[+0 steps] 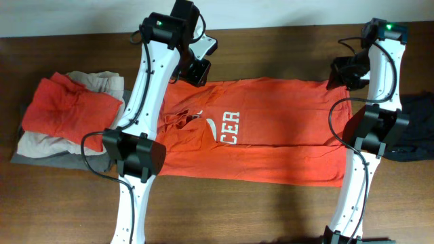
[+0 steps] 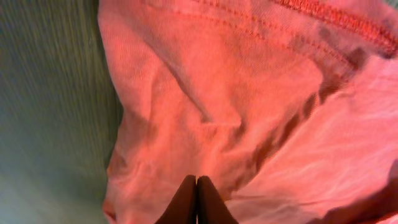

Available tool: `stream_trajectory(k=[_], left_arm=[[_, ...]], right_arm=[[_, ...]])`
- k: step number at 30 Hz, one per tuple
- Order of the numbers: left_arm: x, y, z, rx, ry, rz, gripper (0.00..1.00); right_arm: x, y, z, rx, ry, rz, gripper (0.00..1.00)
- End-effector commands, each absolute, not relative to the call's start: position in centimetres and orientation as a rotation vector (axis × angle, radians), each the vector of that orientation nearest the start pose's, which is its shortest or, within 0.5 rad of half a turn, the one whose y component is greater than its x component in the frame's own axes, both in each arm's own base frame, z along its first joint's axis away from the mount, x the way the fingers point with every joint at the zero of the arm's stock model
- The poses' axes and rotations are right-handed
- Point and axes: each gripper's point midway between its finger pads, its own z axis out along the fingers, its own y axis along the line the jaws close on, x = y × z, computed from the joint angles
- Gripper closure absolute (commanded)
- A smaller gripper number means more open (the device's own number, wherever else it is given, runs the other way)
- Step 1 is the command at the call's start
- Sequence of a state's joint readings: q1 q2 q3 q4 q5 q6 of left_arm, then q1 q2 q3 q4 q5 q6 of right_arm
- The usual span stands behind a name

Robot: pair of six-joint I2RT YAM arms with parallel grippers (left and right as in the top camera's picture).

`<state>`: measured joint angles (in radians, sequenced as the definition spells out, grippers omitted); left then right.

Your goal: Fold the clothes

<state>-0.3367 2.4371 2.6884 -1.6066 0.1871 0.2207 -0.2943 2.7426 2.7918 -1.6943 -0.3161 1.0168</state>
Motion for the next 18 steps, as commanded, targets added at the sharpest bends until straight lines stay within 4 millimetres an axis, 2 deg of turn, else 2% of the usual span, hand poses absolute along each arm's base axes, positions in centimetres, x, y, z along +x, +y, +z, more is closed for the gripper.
stream_trajectory(k=[1, 2, 6, 8, 13, 18], left_arm=[[45.5, -19.4, 17.6, 0.830, 2.786, -0.291, 0.62], [45.5, -19.4, 17.5, 0.830, 2.787, -0.291, 0.62], [45.5, -19.4, 17.5, 0.830, 2.786, -0.292, 0.62], [45.5, -19.4, 17.5, 0.830, 2.787, -0.292, 0.62], [45.5, -19.4, 17.5, 0.830, 2.787, -0.293, 0.62], [45.5, -19.4, 17.5, 0.830, 2.787, -0.292, 0.61]], right_arm=[[48.2, -9.8, 5.0, 1.985, 2.602, 0.391, 0.76], [48.4, -9.9, 4.9, 1.978, 2.597, 0.390, 0.66], [49.7, -10.3, 4.7, 1.955, 2.548, 0.407, 0.42], [50.6, -10.5, 4.7, 1.963, 2.502, 0.427, 0.36], [52.1, -10.5, 3.4, 2.008, 2.419, 0.450, 0.33], [52.3, -9.7, 1.5, 2.053, 2.412, 0.456, 0.34]])
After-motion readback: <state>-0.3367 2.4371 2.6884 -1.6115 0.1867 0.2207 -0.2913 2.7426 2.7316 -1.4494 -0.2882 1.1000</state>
